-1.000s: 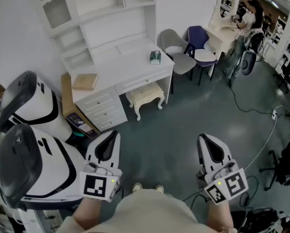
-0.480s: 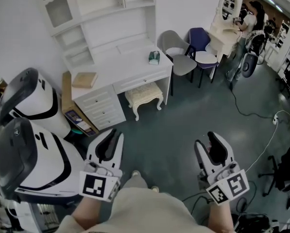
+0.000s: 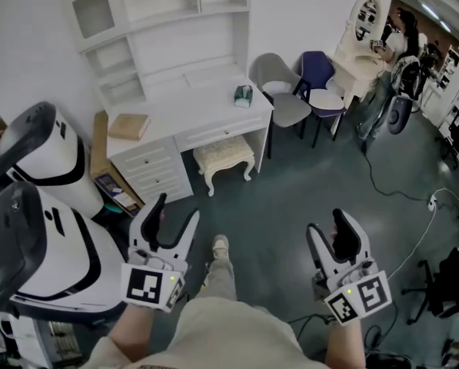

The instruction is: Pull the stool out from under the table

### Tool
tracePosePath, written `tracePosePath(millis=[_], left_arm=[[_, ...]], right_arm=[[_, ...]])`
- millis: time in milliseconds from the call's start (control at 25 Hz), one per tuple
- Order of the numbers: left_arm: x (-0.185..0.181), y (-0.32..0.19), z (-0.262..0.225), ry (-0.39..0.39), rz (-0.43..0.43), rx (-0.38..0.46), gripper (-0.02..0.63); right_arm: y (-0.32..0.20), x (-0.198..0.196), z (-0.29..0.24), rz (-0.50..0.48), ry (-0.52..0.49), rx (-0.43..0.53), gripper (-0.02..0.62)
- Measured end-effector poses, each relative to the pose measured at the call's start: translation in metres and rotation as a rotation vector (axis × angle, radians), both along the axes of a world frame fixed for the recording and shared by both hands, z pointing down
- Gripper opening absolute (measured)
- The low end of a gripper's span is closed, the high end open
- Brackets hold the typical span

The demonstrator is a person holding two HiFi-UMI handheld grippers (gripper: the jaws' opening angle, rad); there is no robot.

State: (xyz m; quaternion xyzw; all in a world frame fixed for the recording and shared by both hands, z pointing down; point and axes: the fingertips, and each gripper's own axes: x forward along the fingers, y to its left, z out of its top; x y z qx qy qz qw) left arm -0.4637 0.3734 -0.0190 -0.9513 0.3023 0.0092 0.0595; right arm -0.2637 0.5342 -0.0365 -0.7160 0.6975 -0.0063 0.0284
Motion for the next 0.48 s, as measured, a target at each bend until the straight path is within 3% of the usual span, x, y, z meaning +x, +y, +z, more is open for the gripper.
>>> tracePosePath(millis=[480], left_arm=[[0.034, -0.079, 0.019, -0.027, -0.038, -0.021, 0.262]], right_arm=[[-0.090, 0.047, 0.015, -0.024, 0.044, -0.041, 0.256]])
